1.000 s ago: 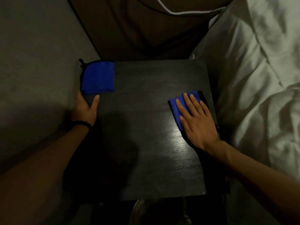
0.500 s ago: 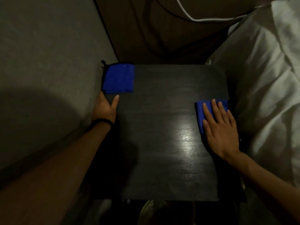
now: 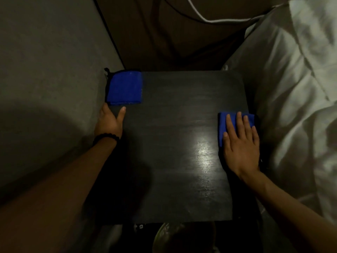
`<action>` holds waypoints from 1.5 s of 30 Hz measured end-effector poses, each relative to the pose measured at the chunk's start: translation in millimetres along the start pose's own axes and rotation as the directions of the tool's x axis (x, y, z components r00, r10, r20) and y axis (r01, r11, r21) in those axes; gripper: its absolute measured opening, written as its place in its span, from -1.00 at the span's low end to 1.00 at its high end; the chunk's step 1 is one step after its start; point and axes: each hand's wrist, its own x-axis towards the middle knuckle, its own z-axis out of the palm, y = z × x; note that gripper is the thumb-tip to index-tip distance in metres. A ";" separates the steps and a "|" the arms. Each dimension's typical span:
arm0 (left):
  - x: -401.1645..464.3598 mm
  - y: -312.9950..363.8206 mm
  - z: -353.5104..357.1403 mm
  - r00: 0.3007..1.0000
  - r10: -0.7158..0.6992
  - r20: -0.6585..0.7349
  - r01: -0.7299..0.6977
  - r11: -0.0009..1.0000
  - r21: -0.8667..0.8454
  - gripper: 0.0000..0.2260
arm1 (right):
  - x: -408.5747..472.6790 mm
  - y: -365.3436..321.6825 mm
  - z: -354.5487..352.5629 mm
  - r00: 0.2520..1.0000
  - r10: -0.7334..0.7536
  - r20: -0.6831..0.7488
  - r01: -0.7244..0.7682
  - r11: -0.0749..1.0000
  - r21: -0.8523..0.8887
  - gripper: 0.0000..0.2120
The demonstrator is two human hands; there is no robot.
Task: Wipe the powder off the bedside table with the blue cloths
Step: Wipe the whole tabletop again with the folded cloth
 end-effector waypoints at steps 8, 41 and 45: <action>1.0 4.3 -0.6 0.999 -0.047 0.026 0.048 0.998 -0.027 -0.33 | -16.3 -7.4 1.2 0.994 0.084 0.071 -0.081 0.996 -0.038 -0.37; 0.3 11.3 -0.1 0.997 -0.074 -0.004 0.074 0.991 0.113 -0.31 | -61.9 -146.4 26.6 0.994 -0.088 0.064 0.082 0.993 0.089 -0.41; 0.1 8.6 -1.3 0.998 -0.053 0.034 0.051 0.996 0.074 -0.33 | -62.4 -157.5 29.7 0.987 -0.136 0.082 0.129 0.988 0.088 -0.42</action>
